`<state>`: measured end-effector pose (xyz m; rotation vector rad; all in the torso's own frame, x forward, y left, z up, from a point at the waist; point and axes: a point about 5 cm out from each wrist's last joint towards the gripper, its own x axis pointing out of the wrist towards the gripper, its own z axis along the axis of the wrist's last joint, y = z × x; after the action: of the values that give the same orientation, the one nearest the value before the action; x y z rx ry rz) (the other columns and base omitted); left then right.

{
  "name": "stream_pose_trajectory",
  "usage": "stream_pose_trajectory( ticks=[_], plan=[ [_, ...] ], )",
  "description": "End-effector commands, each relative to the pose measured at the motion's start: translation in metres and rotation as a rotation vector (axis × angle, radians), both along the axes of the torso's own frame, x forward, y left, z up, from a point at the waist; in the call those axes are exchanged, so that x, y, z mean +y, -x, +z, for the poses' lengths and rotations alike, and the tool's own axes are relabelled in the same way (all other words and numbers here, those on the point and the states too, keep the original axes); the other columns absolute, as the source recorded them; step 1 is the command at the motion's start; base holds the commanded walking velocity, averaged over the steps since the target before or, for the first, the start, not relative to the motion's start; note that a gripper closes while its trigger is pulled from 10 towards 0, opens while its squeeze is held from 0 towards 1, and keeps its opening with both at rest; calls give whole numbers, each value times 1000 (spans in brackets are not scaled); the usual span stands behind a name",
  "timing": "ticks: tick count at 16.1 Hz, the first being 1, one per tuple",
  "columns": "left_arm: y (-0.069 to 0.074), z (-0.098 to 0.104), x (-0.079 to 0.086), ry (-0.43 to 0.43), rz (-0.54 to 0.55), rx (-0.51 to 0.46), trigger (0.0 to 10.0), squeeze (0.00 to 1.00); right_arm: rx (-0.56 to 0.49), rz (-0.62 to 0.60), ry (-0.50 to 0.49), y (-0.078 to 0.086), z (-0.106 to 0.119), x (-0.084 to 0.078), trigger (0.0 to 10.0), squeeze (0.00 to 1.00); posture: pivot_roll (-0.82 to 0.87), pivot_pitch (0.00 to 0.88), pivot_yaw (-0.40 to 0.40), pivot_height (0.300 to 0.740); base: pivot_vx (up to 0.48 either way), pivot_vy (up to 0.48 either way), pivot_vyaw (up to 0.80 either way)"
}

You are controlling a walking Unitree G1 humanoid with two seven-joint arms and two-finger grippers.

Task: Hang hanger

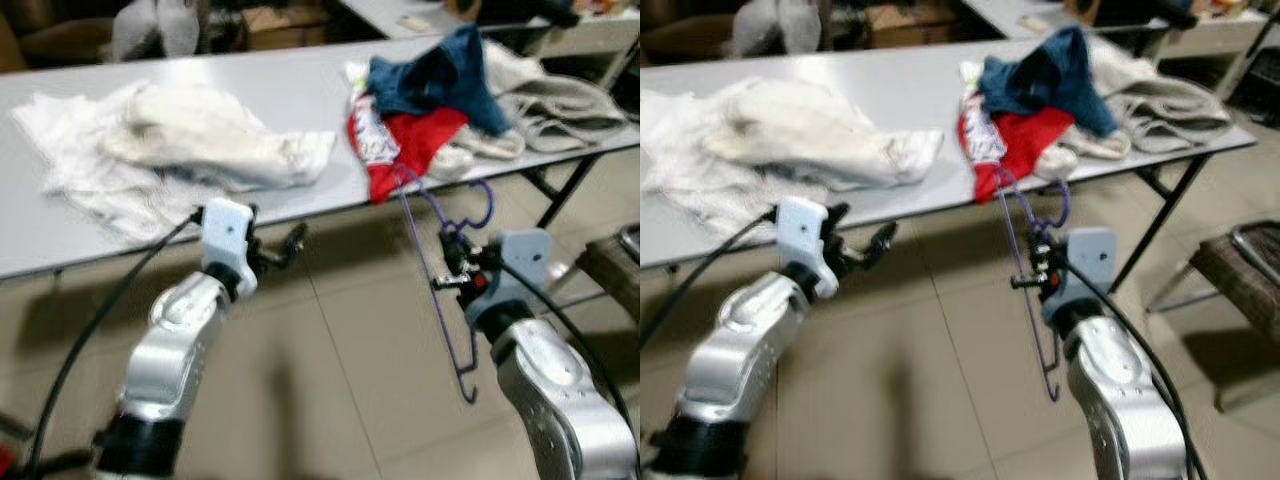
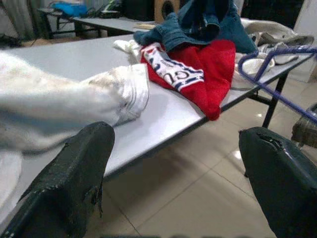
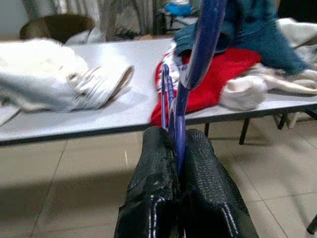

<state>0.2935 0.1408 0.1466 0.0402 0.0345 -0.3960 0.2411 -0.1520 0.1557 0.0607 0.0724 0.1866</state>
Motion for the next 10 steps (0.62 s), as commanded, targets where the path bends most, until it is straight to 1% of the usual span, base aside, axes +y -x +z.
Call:
stream_pose_trajectory(
  ticks=[1, 5, 8, 9, 10],
  plan=[
    [-1, 1, -11, 3, -31, -7, 10000, 1000, 5, -29, 11, 1, -1, -8, 10000, 0, -30, 0, -19, 723, 349, 0, -800],
    [-6, 0, -12, -27, -25, -5, 10000, 1000, -11, -11, 17, 2, 2, -9, 10000, 0, -35, 0, -10, 723, 349, 0, 0],
    [-12, -1, -8, -48, 15, -7, 10000, 1000, -37, 38, -3, 2, 7, -7, 10000, 0, -37, 0, -8, 723, 347, 0, 0],
    [-12, -1, -7, -56, 22, -11, 10000, 1000, -51, 74, 45, 3, 10, -4, 10000, 0, -35, 0, -9, 723, 345, 0, 0],
    [-13, -1, -7, -59, 24, -12, 10000, 1000, -54, 87, 63, 3, 10, -3, 10000, 0, -35, 0, -9, 723, 345, 0, 0]
  ],
)
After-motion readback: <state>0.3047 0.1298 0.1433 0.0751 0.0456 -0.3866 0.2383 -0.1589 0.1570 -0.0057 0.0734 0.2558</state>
